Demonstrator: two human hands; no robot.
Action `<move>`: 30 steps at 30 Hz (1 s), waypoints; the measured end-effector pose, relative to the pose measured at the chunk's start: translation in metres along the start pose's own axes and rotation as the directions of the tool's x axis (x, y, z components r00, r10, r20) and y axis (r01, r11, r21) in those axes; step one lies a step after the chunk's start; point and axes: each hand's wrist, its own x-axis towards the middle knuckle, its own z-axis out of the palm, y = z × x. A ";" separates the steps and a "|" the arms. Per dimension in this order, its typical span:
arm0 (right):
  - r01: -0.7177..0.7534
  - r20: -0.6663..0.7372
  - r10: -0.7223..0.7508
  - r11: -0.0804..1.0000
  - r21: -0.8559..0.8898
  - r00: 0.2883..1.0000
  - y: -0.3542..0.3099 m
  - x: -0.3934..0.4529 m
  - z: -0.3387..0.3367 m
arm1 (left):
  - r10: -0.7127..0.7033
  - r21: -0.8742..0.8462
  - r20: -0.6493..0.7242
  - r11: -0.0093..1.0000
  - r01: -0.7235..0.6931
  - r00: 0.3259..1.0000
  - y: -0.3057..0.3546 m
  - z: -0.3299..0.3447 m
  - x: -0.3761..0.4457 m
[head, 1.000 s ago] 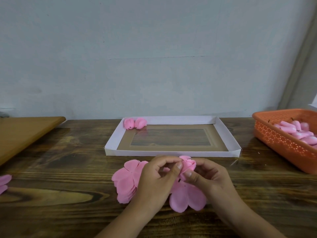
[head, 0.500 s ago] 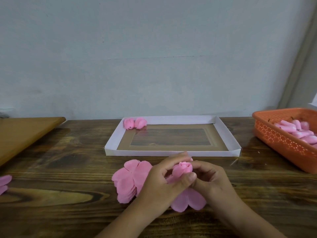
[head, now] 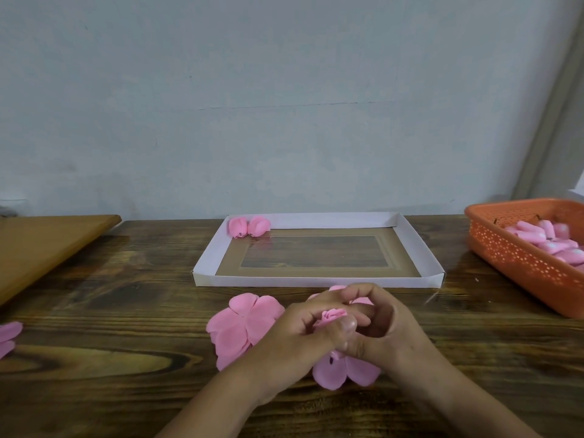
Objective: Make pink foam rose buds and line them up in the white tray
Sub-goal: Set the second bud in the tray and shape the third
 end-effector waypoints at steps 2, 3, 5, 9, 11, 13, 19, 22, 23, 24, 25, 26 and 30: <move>-0.037 -0.014 0.038 0.998 0.052 0.999 0.000 0.000 -0.002 | 0.002 -0.011 -0.001 1.000 -0.002 1.000 0.001 0.002 -0.001; -0.054 -0.008 0.054 0.997 0.060 0.998 0.000 0.000 -0.003 | -0.003 -0.008 -0.011 1.000 0.003 1.000 0.001 0.002 -0.001; -0.088 0.010 0.087 0.992 0.089 0.996 -0.001 0.000 -0.003 | -0.030 0.001 -0.031 1.000 0.030 0.999 0.001 0.004 -0.002; -0.106 -0.001 0.107 0.984 0.144 0.994 0.001 0.000 0.001 | -0.102 -0.121 -0.114 0.989 0.088 0.988 -0.003 0.008 -0.001; -0.083 -0.039 0.089 0.989 0.126 0.995 0.003 -0.001 0.005 | -0.152 -0.217 -0.182 0.970 0.111 0.972 -0.004 0.011 0.000; -0.045 -0.111 0.044 0.999 -0.001 0.993 0.006 -0.001 0.009 | -0.200 -0.319 -0.260 0.941 0.111 0.945 -0.005 0.014 0.001; 0.100 -0.197 -0.264 0.800 -0.592 0.944 0.015 -0.010 0.027 | -0.286 -0.568 -0.284 0.819 0.080 0.915 0.003 0.020 0.000; 0.152 -0.209 -0.419 0.679 -0.718 0.884 0.016 -0.014 0.031 | -0.290 -0.565 -0.296 0.821 0.078 0.910 0.004 0.022 0.000; 0.148 -0.208 -0.445 0.642 -0.752 0.871 0.015 -0.014 0.032 | -0.286 -0.545 -0.317 0.835 0.073 0.904 0.004 0.023 0.000; 0.142 -0.205 -0.460 0.614 -0.777 0.864 0.014 -0.014 0.033 | -0.279 -0.522 -0.338 0.850 0.067 0.899 0.004 0.023 0.001; 0.139 -0.204 -0.467 0.601 -0.787 0.861 0.013 -0.014 0.034 | -0.269 -0.494 -0.356 0.867 0.064 0.895 0.004 0.023 0.001; 0.137 -0.207 -0.466 0.602 -0.786 0.860 0.013 -0.014 0.035 | -0.260 -0.466 -0.372 0.883 0.063 0.891 0.003 0.023 0.001; 0.113 -0.229 -0.446 0.617 -0.779 0.865 0.017 -0.013 0.034 | -0.238 -0.385 -0.426 0.921 0.064 0.873 -0.002 0.021 0.002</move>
